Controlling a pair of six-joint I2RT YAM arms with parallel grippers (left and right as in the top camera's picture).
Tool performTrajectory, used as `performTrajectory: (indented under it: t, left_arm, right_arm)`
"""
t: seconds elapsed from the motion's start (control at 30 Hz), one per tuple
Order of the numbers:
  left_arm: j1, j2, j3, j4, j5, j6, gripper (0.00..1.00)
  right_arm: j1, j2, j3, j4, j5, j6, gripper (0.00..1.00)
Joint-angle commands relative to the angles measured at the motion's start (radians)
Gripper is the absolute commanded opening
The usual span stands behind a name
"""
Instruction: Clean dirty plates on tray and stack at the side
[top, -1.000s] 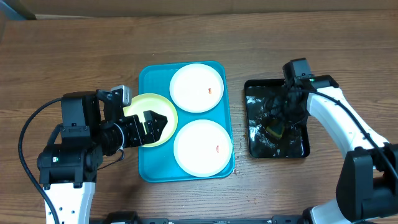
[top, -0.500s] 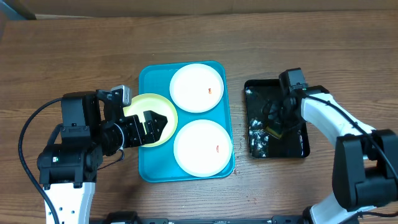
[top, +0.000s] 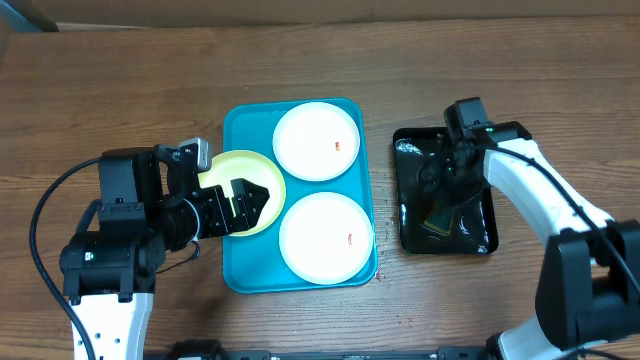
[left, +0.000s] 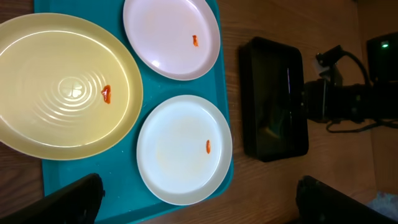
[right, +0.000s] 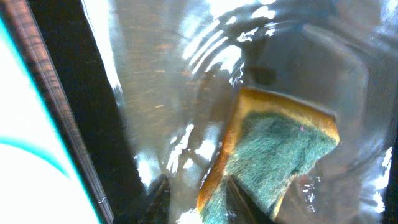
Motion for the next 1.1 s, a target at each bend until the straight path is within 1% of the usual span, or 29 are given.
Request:
performTrajectory:
  t: [0.0, 0.03, 0.1, 0.13, 0.23, 0.33, 0.37, 0.4, 0.43, 0.5, 0.53, 0.57, 0.67, 0.77, 0.87, 0.9, 0.93, 0.97, 1.0, 1.07]
  left_arm:
    - [-0.007, 0.003, 0.023, -0.003, 0.001, 0.016, 1.00]
    - [-0.007, 0.003, 0.023, -0.003, 0.001, 0.016, 1.00]
    - [-0.007, 0.003, 0.023, -0.003, -0.001, 0.016, 1.00]
    - [-0.007, 0.003, 0.023, -0.003, -0.002, 0.016, 1.00]
    - [-0.007, 0.003, 0.023, 0.002, -0.003, 0.016, 1.00]
    - [-0.007, 0.003, 0.023, 0.005, -0.003, 0.016, 1.00]
    - [-0.007, 0.003, 0.023, 0.005, -0.003, 0.016, 1.00]
    - [-0.007, 0.003, 0.023, 0.005, -0.003, 0.016, 1.00]
    - [-0.007, 0.003, 0.023, 0.005, -0.003, 0.016, 1.00]
    - [-0.007, 0.003, 0.023, 0.005, -0.003, 0.016, 1.00]
    - [-0.007, 0.003, 0.023, 0.003, -0.003, 0.016, 1.00]
    - [-0.007, 0.003, 0.023, 0.001, -0.003, 0.016, 1.00]
    - [-0.007, 0.003, 0.022, 0.002, -0.003, 0.017, 1.00]
    - [-0.007, 0.003, 0.022, 0.002, -0.003, 0.052, 1.00]
    - [-0.007, 0.003, 0.022, 0.002, -0.003, 0.061, 1.00]
    - [-0.007, 0.003, 0.022, 0.002, -0.003, 0.061, 1.00]
    - [-0.007, 0.003, 0.022, 0.002, -0.003, 0.061, 1.00]
    - [-0.007, 0.003, 0.022, 0.002, -0.003, 0.061, 1.00]
    - [-0.007, 0.003, 0.022, 0.002, -0.003, 0.061, 1.00]
    - [-0.007, 0.003, 0.022, 0.002, -0.003, 0.061, 1.00]
  right_arm:
    - [0.000, -0.045, 0.023, -0.026, -0.016, 0.020, 0.49]
    - [0.000, -0.041, 0.014, -0.058, -0.016, 0.074, 0.53]
    - [0.006, -0.034, -0.005, -0.085, -0.017, 0.134, 0.59]
    - [0.009, -0.032, -0.024, -0.083, -0.016, 0.164, 0.60]
    - [0.009, -0.031, -0.096, -0.034, -0.007, 0.236, 0.60]
    - [0.009, -0.031, -0.180, 0.064, 0.065, 0.317, 0.60]
    - [0.009, -0.031, -0.221, 0.130, 0.095, 0.318, 0.58]
    - [0.009, -0.031, -0.246, 0.169, 0.118, 0.321, 0.54]
    - [0.009, -0.031, -0.264, 0.197, 0.127, 0.321, 0.47]
    - [0.006, -0.031, -0.288, 0.229, 0.123, 0.325, 0.31]
    - [0.006, -0.031, -0.286, 0.230, 0.126, 0.315, 0.09]
    - [0.006, -0.035, -0.280, 0.225, 0.124, 0.301, 0.04]
    - [0.006, -0.048, -0.230, 0.179, 0.103, 0.240, 0.04]
    - [0.014, -0.078, -0.157, 0.127, 0.061, 0.113, 0.04]
    - [0.022, -0.104, -0.090, 0.085, 0.058, 0.019, 0.04]
    - [0.024, -0.105, -0.079, 0.078, 0.059, -0.001, 0.06]
    - [0.024, -0.106, -0.076, 0.077, 0.062, -0.009, 0.16]
    - [0.024, -0.104, -0.077, 0.076, 0.062, -0.011, 0.38]
    - [0.024, -0.101, -0.078, 0.072, 0.062, -0.011, 0.54]
    - [0.024, -0.097, -0.079, 0.059, 0.062, -0.010, 0.60]
